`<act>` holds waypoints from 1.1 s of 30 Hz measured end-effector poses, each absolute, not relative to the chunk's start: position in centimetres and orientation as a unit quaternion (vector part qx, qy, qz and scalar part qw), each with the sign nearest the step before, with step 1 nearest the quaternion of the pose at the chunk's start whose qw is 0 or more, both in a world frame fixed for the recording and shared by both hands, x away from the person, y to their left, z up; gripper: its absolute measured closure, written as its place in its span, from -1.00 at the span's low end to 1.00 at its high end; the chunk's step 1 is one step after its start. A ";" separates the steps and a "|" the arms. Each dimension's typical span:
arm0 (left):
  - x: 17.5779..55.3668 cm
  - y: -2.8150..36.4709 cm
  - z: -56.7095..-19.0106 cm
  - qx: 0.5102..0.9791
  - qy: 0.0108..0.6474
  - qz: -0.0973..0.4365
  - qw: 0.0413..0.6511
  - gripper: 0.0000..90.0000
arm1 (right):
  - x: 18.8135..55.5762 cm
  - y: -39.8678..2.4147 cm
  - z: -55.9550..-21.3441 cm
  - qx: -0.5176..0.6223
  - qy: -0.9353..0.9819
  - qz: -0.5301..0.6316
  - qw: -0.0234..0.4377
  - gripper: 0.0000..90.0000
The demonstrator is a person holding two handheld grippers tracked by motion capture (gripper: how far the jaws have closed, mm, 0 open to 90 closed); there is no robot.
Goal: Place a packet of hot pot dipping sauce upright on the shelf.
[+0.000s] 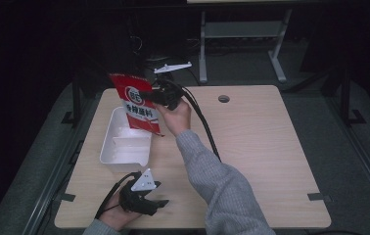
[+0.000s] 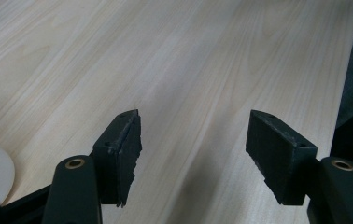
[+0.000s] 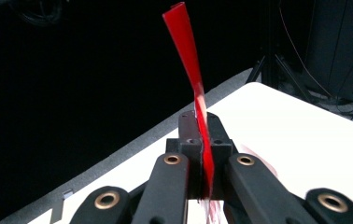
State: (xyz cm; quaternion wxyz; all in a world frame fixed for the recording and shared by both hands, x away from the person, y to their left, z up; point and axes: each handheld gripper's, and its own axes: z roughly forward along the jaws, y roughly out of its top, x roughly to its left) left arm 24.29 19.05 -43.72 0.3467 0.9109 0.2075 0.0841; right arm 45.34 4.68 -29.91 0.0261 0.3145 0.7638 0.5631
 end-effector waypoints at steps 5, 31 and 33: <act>24.4 18.8 -43.9 0.913 0.205 0.082 0.344 -0.21 | 45.8 5.6 -30.7 0.321 0.761 0.563 0.029 0.97; 24.4 18.9 -43.6 0.910 0.205 0.079 0.352 -0.22 | 47.3 9.2 -33.7 0.351 0.737 0.575 0.048 0.96; 24.4 19.0 -43.7 0.910 0.206 0.078 0.351 -0.22 | 47.3 9.3 -33.9 0.352 0.741 0.570 0.049 0.96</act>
